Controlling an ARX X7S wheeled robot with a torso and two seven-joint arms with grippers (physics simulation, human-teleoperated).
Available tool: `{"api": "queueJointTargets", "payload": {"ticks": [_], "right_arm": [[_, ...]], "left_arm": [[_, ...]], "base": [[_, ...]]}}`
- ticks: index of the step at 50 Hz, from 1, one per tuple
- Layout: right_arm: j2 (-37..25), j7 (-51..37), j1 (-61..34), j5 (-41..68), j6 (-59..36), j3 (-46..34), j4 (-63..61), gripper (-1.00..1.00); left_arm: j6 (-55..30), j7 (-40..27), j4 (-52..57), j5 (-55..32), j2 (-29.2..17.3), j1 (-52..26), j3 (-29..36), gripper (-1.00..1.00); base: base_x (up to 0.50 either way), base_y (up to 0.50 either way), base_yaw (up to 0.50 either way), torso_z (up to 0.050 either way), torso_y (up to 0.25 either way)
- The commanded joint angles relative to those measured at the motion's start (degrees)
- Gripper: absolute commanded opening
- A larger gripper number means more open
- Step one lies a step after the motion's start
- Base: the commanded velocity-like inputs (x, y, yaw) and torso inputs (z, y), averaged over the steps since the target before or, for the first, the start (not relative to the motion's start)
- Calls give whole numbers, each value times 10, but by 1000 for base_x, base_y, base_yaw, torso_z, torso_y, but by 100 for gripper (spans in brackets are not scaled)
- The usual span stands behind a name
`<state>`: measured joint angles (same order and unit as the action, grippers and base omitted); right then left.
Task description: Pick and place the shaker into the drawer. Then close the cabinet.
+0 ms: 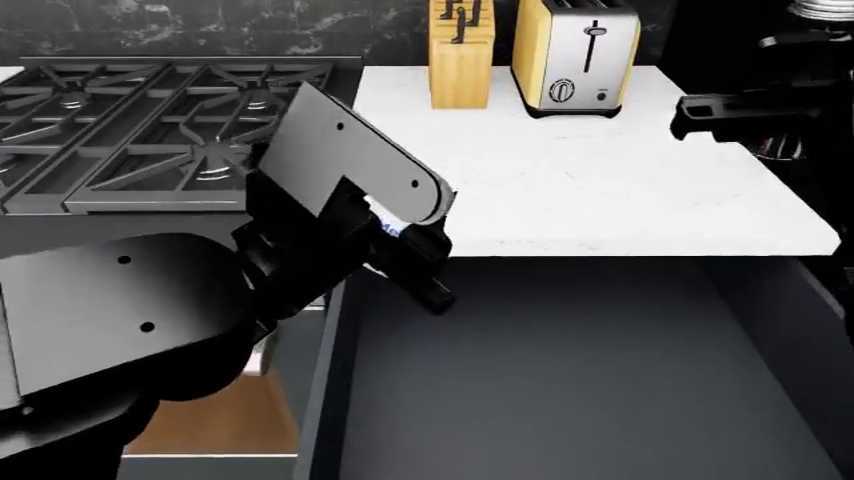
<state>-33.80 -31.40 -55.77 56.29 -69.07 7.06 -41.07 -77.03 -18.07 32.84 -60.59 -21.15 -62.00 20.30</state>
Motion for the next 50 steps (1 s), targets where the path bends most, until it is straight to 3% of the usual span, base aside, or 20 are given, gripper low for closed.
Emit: {"api": "queueJointTargets", "payload": {"ticks": [1, 11, 16, 35, 50], "right_arm": [[-66, 22, -87, -35, -17, -21, 46, -100], [-77, 7, -81, -5, -42, 9, 26, -100], [-79, -5, -73, 11, -56, 22, 13, -100], [-71, -27, -66, 47, -71, 45, 5, -100], [-68, -35, -44, 54, -64, 49, -4, -100]], "left_arm": [[-9, 104, -70, -5, 17, -75, 108, -100], [122, 235, -192, 119, 16, -35, 257, -100], [180, 273, -266, 167, 24, -20, 300, -100], [317, 355, -525, 246, 91, 74, 390, -100], [338, 361, -596, 266, 101, 91, 410, -100]], "base": [[0, 0, 0, 0, 0], [0, 0, 0, 0, 0], [0, 0, 0, 0, 0], [0, 0, 0, 0, 0], [0, 0, 0, 1, 0]]}}
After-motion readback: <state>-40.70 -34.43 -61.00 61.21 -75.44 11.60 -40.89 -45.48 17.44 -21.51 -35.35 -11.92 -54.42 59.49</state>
